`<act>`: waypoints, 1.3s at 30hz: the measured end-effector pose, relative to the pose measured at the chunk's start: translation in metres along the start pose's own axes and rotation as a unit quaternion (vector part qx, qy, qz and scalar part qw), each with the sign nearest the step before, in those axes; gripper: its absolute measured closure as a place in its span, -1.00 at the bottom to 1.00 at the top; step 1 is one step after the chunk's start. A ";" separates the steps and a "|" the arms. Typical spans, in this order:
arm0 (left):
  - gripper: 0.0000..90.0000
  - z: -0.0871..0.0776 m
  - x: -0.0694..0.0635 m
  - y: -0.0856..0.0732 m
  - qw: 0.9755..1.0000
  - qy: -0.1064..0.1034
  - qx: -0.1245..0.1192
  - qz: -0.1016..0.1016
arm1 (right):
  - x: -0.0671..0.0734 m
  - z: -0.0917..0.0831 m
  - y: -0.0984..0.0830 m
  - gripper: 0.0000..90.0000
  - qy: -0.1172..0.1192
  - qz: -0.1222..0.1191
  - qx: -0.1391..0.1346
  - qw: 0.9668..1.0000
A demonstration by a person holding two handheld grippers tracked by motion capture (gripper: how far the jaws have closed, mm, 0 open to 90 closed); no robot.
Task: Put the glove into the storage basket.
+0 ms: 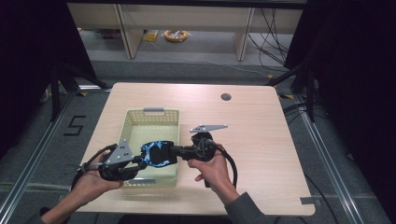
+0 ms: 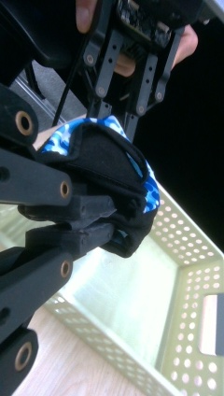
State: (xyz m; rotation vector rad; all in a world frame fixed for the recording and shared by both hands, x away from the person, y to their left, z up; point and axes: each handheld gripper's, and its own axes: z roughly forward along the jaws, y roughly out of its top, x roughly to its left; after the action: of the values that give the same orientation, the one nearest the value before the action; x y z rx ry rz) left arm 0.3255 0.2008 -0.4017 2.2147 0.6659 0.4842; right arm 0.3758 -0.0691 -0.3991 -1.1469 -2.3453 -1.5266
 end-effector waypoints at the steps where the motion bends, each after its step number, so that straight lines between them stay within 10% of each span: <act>1: 0.61 0.001 0.002 -0.002 1.000 0.001 0.004 -0.006 | -0.001 0.005 0.002 0.93 -0.003 0.001 0.005 1.000; 21: 0.61 0.021 0.032 -0.038 0.995 -0.025 0.079 -0.051 | -0.010 0.069 -0.004 0.93 -0.031 0.011 0.079 0.996; 39: 0.51 0.028 0.036 -0.044 0.988 -0.051 0.141 -0.033 | -0.004 0.089 -0.013 0.93 -0.068 0.002 0.144 0.987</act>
State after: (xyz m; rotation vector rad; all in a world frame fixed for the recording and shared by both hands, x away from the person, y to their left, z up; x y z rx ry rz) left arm 0.3549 0.2322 -0.4482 2.4538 0.7917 0.2525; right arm 0.3964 -0.0005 -0.4542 -1.2131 -2.5425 -1.0885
